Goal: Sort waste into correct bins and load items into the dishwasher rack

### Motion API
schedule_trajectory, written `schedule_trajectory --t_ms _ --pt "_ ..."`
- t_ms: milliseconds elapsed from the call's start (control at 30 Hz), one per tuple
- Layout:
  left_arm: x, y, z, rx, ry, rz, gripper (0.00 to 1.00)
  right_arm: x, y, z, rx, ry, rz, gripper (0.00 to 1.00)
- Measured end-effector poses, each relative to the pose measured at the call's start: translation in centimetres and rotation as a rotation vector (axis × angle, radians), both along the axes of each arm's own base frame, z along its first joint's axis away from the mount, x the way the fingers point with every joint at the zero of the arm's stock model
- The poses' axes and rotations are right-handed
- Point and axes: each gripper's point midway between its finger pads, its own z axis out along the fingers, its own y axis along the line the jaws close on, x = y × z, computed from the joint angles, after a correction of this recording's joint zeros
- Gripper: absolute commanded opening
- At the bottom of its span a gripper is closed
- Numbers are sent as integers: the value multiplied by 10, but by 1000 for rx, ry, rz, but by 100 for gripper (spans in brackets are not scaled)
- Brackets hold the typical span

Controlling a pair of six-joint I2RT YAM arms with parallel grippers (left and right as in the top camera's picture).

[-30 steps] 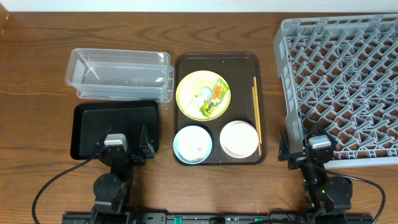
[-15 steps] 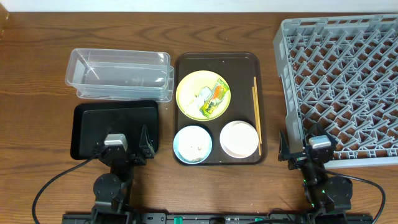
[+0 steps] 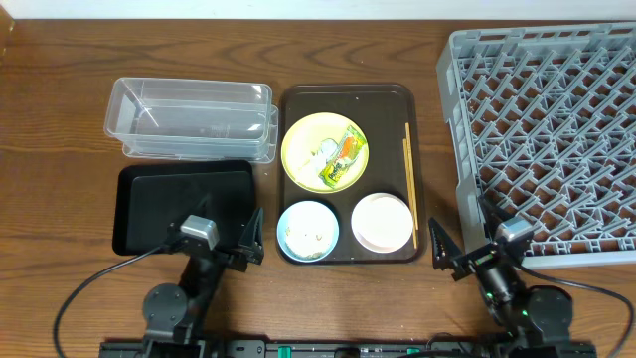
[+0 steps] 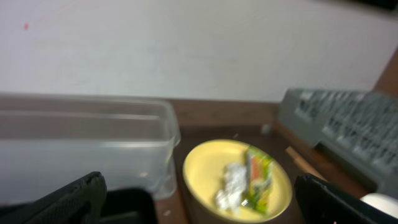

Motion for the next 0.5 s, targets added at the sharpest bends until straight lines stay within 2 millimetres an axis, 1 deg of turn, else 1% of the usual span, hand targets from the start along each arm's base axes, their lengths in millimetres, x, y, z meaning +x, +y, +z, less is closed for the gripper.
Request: schedule_trajectory --t_ms 67,100,133,167,233,300,333,433,500 --pt "-2 -2 23 -22 -15 -14 99 -7 3 31 10 -39 25 99" --pt "-3 -3 38 -35 -20 -20 99 -12 5 49 13 -59 39 99" --pt "-4 -4 49 -42 -11 -27 99 -17 7 71 17 -75 53 99" --pt "-4 -6 62 -51 6 -39 99 -20 8 83 17 -75 62 99" --pt "-2 -10 77 -65 67 -62 99 -21 10 98 15 -25 77 99" --pt "2 -16 84 -70 166 -88 99 -17 11 104 15 58 83 99" --pt "6 -20 84 -70 236 -107 99 -13 12 102 12 120 85 99" --pt "13 -32 83 -81 473 -160 99 4 14 86 -3 346 86 99" --pt "15 -37 85 -89 597 -180 99 13 16 76 -19 476 90 99"
